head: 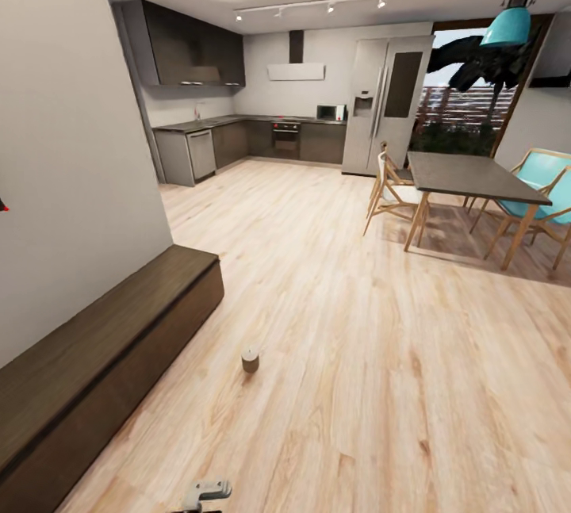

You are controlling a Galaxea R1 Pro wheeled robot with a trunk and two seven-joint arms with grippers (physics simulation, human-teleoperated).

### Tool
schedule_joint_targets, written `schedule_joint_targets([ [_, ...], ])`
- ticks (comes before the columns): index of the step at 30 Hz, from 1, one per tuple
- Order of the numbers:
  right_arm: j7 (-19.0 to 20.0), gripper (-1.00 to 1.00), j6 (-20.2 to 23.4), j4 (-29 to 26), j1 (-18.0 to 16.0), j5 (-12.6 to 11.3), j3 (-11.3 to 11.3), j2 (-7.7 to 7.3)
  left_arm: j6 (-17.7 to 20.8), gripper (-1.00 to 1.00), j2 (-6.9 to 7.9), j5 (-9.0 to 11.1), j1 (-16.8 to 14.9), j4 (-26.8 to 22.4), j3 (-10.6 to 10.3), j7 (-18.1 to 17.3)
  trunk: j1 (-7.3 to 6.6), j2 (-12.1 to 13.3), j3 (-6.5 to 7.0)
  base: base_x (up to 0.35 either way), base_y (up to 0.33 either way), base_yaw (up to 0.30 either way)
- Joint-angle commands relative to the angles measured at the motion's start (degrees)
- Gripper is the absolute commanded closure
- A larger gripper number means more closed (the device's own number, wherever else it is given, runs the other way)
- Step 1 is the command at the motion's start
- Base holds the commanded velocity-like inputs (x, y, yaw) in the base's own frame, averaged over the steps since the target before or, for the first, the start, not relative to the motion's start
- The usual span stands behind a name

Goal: Place each of the two pumpkins and all three candles from the living room inside a cabinet in the living room (use any cabinet), then make sure every cabinet is closed, and position the cauldron so it is next to a table in the living room.

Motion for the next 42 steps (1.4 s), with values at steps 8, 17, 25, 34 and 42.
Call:
schedule_joint_targets([
  [8, 0.0, -1.0, 0.1, 0.0, 0.0, 0.0, 0.0, 0.01, -0.2, -1.0, -0.02, -0.1, 0.0, 0.1, -0.2, 0.0, 0.0, 0.0, 0.0, 0.223, -0.266, 0.187],
  [17, 0.0, -1.0, 0.1, 0.0, 0.0, 0.1, 0.0, 0.01, -0.2, -1.0, -0.02, -0.1, 0.0, 0.1, -0.2, 0.0, 0.0, 0.0, 0.0, 0.248, -0.226, 0.288],
  [25, 0.0, -1.0, 0.1, 0.0, 0.0, 0.1, 0.0, 0.01, -0.2, -1.0, -0.02, 0.0, 0.0, 0.1, -0.3, 0.0, 0.0, 0.0, 0.0, 0.297, -0.07, 0.291],
  [34, -0.1, -1.0, 0.1, 0.0, 0.0, 0.1, 0.0, 0.01, -0.2, -1.0, -0.02, -0.1, 0.0, 0.1, -0.3, 0.0, 0.0, 0.0, 0.0, 0.227, -0.083, 0.292],
  [42, -0.1, -1.0, 0.1, 0.0, 0.0, 0.1, 0.0, 0.01, -0.2, -1.0, -0.02, 0.0, 0.0, 0.1, -0.3, 0.0, 0.0, 0.0, 0.0, 0.119, -0.262, 0.292],
])
